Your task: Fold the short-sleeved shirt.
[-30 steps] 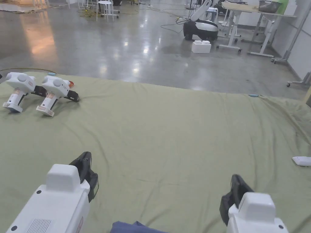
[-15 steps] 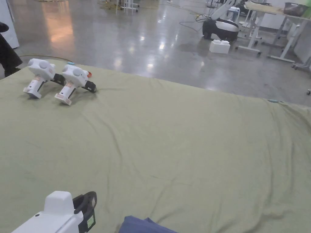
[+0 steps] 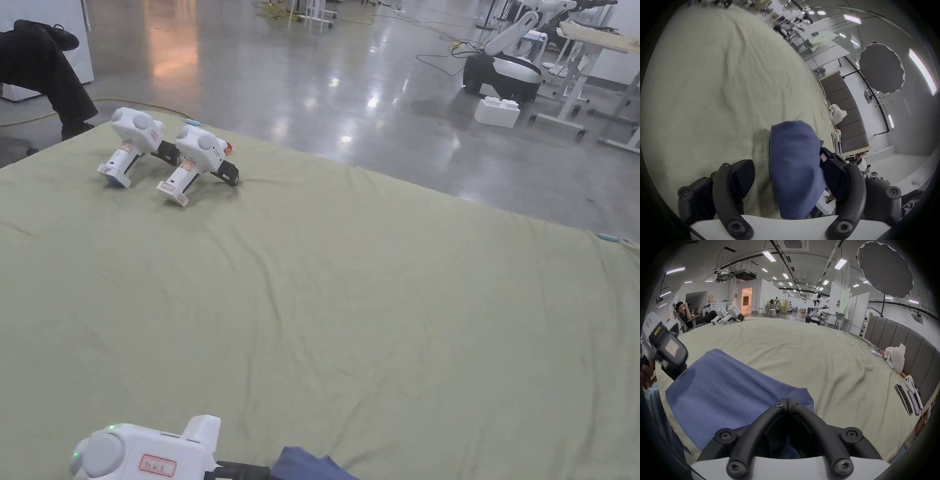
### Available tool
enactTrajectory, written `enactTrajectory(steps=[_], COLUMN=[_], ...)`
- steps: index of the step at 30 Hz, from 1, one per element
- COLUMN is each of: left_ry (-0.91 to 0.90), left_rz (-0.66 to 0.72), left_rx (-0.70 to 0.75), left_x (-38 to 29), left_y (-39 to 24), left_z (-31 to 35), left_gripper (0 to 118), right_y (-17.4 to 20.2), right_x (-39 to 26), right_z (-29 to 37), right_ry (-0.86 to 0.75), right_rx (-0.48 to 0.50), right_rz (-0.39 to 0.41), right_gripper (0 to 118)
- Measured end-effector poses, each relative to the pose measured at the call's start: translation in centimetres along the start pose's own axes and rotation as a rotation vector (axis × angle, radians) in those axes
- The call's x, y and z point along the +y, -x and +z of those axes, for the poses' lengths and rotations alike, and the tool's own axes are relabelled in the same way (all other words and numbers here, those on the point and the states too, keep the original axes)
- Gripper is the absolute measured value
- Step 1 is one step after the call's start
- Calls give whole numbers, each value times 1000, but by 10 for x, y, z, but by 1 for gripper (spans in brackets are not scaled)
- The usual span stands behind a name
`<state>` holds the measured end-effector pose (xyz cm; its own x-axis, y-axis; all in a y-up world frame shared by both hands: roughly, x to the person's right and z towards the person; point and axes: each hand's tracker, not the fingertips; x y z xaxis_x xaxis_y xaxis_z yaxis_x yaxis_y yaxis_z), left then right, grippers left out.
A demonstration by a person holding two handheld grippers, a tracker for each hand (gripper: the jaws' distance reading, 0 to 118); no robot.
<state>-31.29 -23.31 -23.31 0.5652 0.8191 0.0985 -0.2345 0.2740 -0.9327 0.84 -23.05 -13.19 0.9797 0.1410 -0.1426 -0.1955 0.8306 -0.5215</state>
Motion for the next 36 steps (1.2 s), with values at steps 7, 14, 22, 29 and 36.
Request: enactTrajectory(steps=[7,14,22,29,36], left_ry=[78,65,34,-46,-163], left_rz=[95,123,147,164,119], left_rx=[-195,-204,-244,-203,8], left_x=[9,-9,-5,31,70], left_y=[24,2,14,35,60], left_z=[-43,-47,-38,44,189], left_gripper=[81,29,22,22,21], right_y=[-1,-5,-5,-18,-42], right_x=[0,-6,5,61,129], right_z=[0,-3,4,13,4], right_ry=[2,0,-19,-142,-262], right_rx=[2,8,25,13,-4], right_rz=[1,0,7,-7,-3], right_gripper=[0,0,0,0,0])
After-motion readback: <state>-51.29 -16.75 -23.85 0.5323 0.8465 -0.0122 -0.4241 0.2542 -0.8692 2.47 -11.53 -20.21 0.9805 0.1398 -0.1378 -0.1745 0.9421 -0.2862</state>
